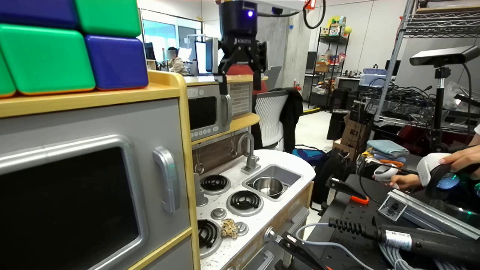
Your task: Remove the plush toy from the stove and put it inside the silver pot in the sink
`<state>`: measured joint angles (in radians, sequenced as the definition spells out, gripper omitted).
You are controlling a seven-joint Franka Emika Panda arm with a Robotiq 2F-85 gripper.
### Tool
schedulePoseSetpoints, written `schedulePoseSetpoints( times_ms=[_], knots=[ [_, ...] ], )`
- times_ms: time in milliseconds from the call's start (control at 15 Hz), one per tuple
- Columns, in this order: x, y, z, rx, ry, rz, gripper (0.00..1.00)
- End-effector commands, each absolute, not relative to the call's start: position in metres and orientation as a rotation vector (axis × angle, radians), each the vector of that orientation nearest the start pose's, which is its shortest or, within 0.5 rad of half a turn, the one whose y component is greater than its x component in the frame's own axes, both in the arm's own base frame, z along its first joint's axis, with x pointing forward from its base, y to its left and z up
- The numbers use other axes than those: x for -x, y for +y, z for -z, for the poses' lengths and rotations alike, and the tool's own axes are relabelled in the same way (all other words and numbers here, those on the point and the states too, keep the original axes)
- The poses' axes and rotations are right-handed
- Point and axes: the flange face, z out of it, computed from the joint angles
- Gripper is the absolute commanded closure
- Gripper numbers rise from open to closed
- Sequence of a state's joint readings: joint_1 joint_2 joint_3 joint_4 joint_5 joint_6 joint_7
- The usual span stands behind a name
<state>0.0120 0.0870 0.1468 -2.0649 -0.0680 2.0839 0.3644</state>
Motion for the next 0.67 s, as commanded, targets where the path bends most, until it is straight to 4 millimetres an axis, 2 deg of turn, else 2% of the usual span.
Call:
schedulePoseSetpoints(
  times_ms=[0, 200, 333, 400, 600],
  knots=[
    [-0.561, 0.083, -0.378, 3.204, 0.237, -0.098, 0.00],
    [-0.580, 0.088, -0.368, 3.210, 0.199, -0.102, 0.00],
    [-0.578, 0.092, -0.371, 3.205, 0.237, -0.062, 0.00],
    [-0.577, 0.094, -0.365, 3.209, 0.255, -0.064, 0.00],
    [-0.574, 0.099, -0.321, 3.230, 0.226, -0.192, 0.00]
  ],
)
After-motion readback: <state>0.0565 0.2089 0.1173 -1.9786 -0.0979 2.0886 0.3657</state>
